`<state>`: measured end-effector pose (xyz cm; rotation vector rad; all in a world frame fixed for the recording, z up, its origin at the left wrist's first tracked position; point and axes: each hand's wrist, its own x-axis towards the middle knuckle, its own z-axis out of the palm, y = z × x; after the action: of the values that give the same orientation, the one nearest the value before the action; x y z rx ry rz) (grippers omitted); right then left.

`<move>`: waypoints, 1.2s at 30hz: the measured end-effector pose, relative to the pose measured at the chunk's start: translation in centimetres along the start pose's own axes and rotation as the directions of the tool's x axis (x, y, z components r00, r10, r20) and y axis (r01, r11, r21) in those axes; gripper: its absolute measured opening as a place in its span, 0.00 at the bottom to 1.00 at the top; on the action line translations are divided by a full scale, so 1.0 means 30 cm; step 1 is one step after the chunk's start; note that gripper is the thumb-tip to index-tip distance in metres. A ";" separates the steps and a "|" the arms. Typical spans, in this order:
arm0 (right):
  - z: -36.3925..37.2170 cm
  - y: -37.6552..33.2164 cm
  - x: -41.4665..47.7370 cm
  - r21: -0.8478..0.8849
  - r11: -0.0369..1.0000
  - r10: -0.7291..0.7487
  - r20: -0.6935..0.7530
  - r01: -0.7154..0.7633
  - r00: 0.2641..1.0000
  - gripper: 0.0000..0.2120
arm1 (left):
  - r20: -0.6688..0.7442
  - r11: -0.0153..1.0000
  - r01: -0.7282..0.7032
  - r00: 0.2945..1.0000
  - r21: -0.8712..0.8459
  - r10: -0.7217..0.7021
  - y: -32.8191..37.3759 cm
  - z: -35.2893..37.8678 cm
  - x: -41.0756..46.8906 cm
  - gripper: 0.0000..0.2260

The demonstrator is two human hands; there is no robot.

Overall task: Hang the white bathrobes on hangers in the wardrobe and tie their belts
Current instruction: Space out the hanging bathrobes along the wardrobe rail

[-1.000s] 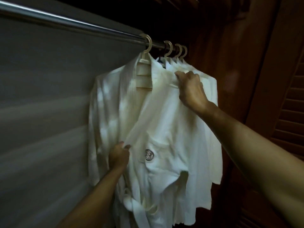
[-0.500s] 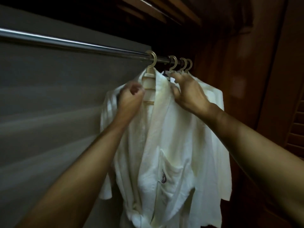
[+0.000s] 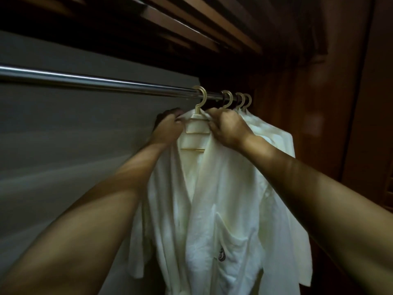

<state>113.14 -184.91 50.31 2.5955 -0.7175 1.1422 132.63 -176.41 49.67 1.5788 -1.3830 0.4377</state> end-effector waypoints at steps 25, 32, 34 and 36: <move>-0.104 0.021 -0.064 0.004 0.995 0.097 0.102 -0.098 0.990 0.19 | 0.145 0.978 0.173 0.971 0.115 -0.189 -0.016 0.013 -0.037 0.17; -0.149 0.031 -0.071 0.133 0.983 0.102 0.185 -0.127 0.978 0.15 | 0.130 0.989 0.080 0.989 -0.124 -0.064 0.089 -0.024 -0.042 0.14; -0.158 0.041 -0.072 0.175 0.981 0.045 0.220 -0.085 0.975 0.14 | 0.206 0.991 0.074 0.977 -0.114 -0.050 0.095 -0.024 -0.052 0.14; -0.165 0.052 -0.054 0.226 0.971 0.009 0.282 -0.076 0.959 0.13 | 0.192 0.993 0.071 0.980 -0.099 -0.051 0.088 -0.023 -0.058 0.14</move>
<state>108.27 -183.82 52.46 2.9971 -0.7358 0.9293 129.95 -174.59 49.74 1.6031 -1.4714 0.1772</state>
